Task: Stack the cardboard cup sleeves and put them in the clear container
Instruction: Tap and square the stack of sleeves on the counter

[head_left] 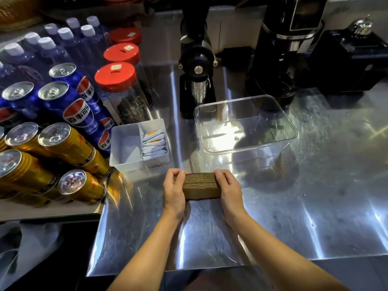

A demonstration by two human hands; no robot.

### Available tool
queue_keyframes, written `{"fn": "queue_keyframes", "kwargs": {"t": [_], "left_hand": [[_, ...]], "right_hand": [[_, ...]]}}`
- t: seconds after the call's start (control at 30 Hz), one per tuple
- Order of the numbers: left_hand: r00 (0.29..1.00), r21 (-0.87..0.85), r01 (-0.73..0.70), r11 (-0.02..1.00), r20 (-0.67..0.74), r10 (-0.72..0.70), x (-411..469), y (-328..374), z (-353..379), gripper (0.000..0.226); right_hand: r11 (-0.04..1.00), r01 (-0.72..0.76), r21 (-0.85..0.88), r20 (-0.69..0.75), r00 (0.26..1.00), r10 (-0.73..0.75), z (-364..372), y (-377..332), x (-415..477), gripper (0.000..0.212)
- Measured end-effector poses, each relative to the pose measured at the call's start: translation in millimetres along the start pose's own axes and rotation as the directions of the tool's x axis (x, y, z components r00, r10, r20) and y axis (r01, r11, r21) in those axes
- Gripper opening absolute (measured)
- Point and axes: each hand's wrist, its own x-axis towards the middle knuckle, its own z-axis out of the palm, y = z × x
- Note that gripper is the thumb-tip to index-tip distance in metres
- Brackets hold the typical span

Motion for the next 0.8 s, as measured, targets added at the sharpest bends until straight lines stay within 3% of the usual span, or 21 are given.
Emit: {"fn": "queue_keyframes", "kwargs": {"t": [0.17,0.27,0.4,0.47,0.57,0.7,0.8], "left_hand": [[0.996,0.030,0.020,0.999,0.087,-0.023,3,-5,-6,0.017],[0.976,0.075,-0.007,0.997,0.219,-0.010,0,-9,-22,0.017],[0.934,0.207,-0.080,0.975,0.358,0.001,-6,-11,-45,0.058],[0.924,0.275,-0.106,0.956,0.382,-0.007,-5,-11,-50,0.069],[0.903,0.370,-0.185,0.910,0.430,0.009,-2,-9,-54,0.065],[0.904,0.316,-0.189,0.930,0.427,0.039,0,-6,-55,0.048],[0.900,0.317,-0.197,0.928,0.433,0.043,2,-7,-56,0.049]], "right_hand": [[0.995,0.016,-0.097,-0.055,0.998,-0.022,2,9,-2,0.026],[0.994,0.021,-0.104,-0.058,0.998,-0.027,1,8,-2,0.027],[0.992,0.028,-0.119,-0.033,0.999,-0.032,1,8,-2,0.029],[0.993,0.021,-0.114,-0.037,0.999,-0.025,2,7,-2,0.030],[0.993,0.020,-0.117,-0.032,0.999,-0.024,1,6,-2,0.029],[0.993,0.019,-0.119,-0.033,0.999,-0.023,1,5,-3,0.027],[0.991,0.006,-0.135,-0.017,1.000,-0.008,2,2,-2,0.029]]}}
